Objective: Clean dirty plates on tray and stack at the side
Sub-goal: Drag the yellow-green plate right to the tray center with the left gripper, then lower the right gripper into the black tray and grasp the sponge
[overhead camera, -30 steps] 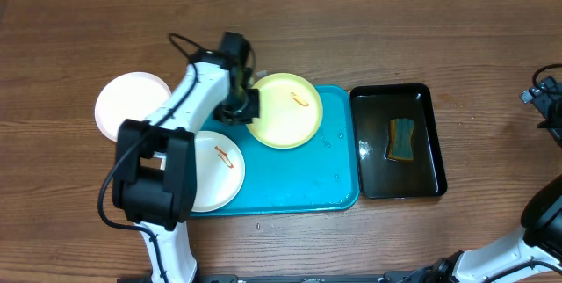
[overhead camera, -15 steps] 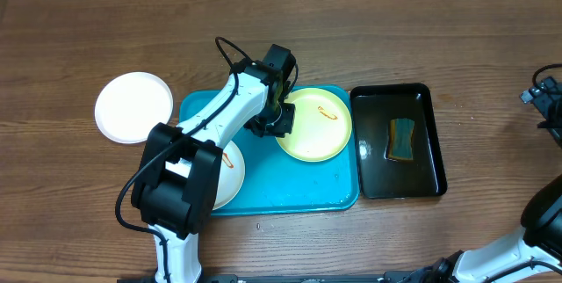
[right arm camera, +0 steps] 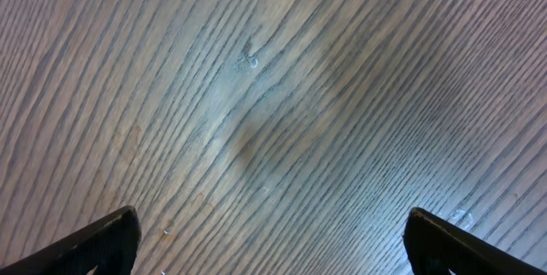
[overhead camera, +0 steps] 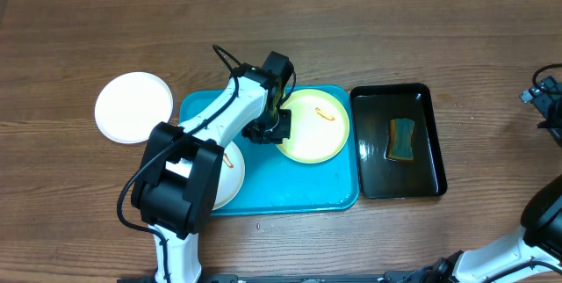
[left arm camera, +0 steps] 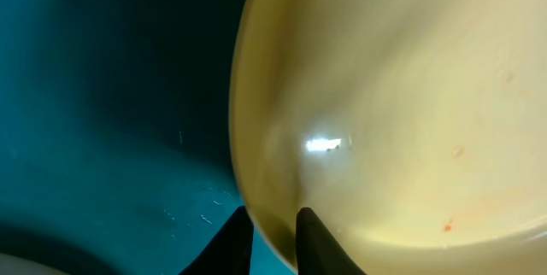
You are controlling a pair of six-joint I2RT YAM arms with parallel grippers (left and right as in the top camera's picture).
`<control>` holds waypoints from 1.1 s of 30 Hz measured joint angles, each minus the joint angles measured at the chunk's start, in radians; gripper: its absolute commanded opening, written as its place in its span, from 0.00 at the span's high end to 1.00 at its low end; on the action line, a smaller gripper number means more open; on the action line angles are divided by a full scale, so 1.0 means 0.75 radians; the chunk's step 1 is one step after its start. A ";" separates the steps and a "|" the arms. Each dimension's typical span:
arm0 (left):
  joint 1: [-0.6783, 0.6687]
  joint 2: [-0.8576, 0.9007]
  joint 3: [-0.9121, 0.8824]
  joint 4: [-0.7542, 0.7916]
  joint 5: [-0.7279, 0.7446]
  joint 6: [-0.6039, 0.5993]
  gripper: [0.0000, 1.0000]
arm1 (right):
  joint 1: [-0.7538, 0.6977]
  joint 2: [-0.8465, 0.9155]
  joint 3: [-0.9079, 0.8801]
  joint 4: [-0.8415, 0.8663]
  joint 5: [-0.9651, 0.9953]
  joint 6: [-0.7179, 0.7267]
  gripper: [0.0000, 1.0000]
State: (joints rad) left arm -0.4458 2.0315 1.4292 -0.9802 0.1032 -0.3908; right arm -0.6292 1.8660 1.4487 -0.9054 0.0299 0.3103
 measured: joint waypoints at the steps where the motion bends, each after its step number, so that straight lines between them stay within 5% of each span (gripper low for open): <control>1: 0.000 0.000 -0.002 0.002 -0.013 -0.001 0.85 | 0.000 0.000 0.000 0.000 0.001 0.001 0.00; 8: 0.000 0.000 -0.003 0.030 -0.059 0.008 0.92 | 0.000 0.000 0.000 0.001 0.000 0.001 0.00; 22: 0.001 0.000 -0.003 0.045 -0.084 0.071 0.89 | 0.000 0.000 0.000 0.231 -0.034 0.001 0.00; 30: 0.007 0.000 -0.003 0.046 -0.089 0.005 0.93 | 0.002 0.000 0.001 -0.032 -0.472 0.005 0.00; 33: 0.020 0.000 -0.003 0.046 -0.089 -0.011 0.96 | 0.005 0.000 0.001 -0.123 -0.600 -0.025 0.17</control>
State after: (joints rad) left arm -0.4309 2.0315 1.4273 -0.9459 0.0368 -0.3992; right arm -0.6254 1.8660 1.4490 -0.9974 -0.4202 0.2913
